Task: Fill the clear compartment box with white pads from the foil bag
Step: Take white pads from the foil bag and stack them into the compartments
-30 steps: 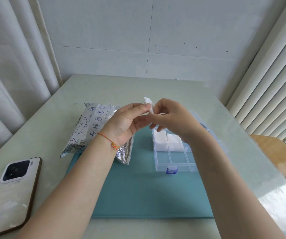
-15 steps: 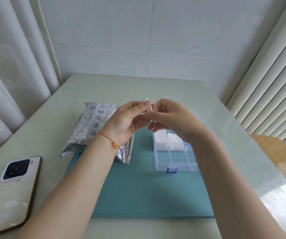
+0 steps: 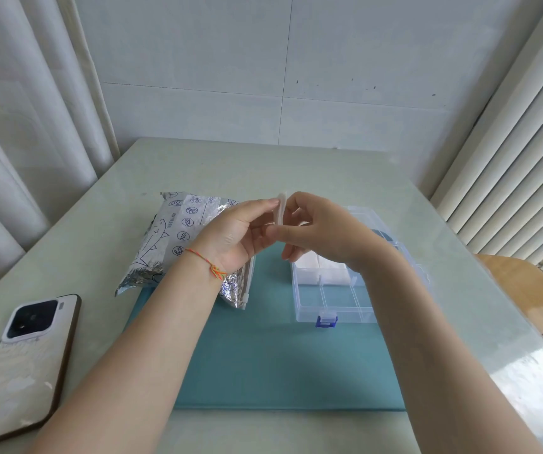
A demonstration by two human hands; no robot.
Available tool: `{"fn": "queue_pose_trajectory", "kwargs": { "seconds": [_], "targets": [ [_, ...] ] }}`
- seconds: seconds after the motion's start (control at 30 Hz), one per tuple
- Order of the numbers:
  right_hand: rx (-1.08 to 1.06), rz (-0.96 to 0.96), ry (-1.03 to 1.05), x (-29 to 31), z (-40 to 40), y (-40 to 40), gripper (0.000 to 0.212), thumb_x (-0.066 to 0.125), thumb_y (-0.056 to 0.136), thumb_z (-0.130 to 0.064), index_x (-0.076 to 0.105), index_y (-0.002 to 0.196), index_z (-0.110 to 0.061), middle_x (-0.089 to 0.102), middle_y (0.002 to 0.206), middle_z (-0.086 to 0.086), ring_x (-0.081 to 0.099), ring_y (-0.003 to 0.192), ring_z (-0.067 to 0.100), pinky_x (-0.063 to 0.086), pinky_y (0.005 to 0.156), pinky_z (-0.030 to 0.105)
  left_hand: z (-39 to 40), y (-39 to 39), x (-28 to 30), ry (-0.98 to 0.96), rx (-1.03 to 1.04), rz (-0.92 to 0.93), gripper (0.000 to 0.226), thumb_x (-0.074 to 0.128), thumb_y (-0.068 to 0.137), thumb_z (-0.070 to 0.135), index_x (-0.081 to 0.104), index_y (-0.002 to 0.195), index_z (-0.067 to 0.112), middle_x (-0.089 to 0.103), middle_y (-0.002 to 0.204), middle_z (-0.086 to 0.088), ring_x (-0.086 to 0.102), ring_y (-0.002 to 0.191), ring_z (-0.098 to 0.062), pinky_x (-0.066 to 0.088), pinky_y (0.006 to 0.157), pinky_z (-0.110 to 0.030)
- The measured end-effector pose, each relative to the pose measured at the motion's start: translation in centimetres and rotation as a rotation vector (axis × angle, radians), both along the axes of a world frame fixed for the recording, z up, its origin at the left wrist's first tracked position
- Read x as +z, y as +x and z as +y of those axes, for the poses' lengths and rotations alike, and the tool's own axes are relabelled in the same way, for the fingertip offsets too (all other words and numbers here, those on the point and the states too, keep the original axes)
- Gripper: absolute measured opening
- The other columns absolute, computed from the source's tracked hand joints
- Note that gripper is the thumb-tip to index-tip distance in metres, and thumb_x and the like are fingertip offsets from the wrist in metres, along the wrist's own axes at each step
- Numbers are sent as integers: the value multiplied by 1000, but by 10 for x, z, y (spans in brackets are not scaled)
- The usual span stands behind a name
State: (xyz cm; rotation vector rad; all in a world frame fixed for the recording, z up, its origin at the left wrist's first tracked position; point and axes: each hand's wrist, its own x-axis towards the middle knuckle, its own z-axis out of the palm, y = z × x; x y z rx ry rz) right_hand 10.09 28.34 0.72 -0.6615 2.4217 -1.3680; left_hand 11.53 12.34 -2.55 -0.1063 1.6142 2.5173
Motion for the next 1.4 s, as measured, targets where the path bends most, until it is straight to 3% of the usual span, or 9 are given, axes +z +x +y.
{"fn": "queue_pose_trajectory", "kwargs": {
  "seconds": [0.1, 0.17, 0.4, 0.6, 0.67, 0.73, 0.9, 1.1, 1.4],
  "targets": [
    [-30, -30, -22, -3, -3, -1, 33, 72, 86, -27, 52, 95, -3, 71, 87, 17, 72, 74, 30, 59, 76, 49, 3, 1, 0, -63, -41, 38, 29, 66, 84, 31, 59, 95, 5, 55, 87, -11, 54, 69, -12, 51, 59, -18],
    [-46, -41, -19, -4, -4, -1, 36, 73, 85, -28, 52, 97, -1, 71, 84, 15, 72, 74, 29, 60, 76, 47, 4, 1, -1, -96, -38, 62, 26, 68, 79, 30, 58, 84, 7, 53, 77, -7, 55, 65, -11, 51, 58, -19],
    [-17, 52, 92, -1, -5, 3, 43, 83, 74, -27, 49, 97, -14, 63, 84, 7, 63, 60, 17, 57, 67, 37, 4, 0, -1, -38, 26, 3, 11, 63, 89, 21, 63, 85, 11, 63, 78, -10, 59, 67, -19, 50, 60, -27],
    [-67, 377, 147, -5, -4, 0, 51, 83, 70, -31, 46, 102, -17, 47, 112, 1, 47, 99, 10, 37, 71, 7, 4, 4, 2, 191, 33, -64, 14, 61, 92, 25, 63, 88, 11, 69, 83, -8, 70, 78, -25, 58, 69, -33],
    [-53, 419, 129, -5, -5, 1, 48, 83, 70, -27, 46, 100, -16, 47, 110, -1, 47, 92, 1, 37, 69, 4, 6, 6, 4, 240, 15, -55, 16, 58, 94, 23, 64, 90, 9, 70, 82, -8, 71, 75, -25, 59, 59, -30],
    [-50, 447, 122, -6, -6, 0, 45, 81, 71, -26, 46, 97, -16, 49, 106, -3, 50, 83, -3, 40, 70, 8, 7, 7, 4, 262, -3, -42, 20, 56, 96, 22, 68, 89, 8, 71, 79, -7, 72, 73, -23, 55, 54, -26],
    [-70, 471, 88, -9, -5, -5, 35, 78, 73, -30, 48, 86, -17, 60, 100, 1, 58, 89, 20, 49, 81, 34, 7, 7, 1, 258, -59, -14, 31, 53, 96, 24, 79, 81, 14, 73, 86, -6, 73, 81, -20, 59, 65, -26],
    [-44, 453, 74, -7, -1, -6, 44, 83, 67, -34, 49, 87, -16, 57, 102, 2, 58, 91, 21, 46, 78, 23, 9, 8, 2, 288, -82, -18, 26, 56, 91, 22, 78, 85, 10, 72, 89, -10, 73, 80, -22, 58, 62, -26],
    [-63, 468, 110, -4, 0, -6, 45, 86, 66, -36, 46, 79, -20, 57, 95, 0, 58, 79, 13, 48, 79, 31, 7, 7, 1, 292, -103, -38, 27, 62, 82, 23, 70, 99, 3, 72, 94, -15, 72, 86, -23, 59, 66, -27]
  ]
}}
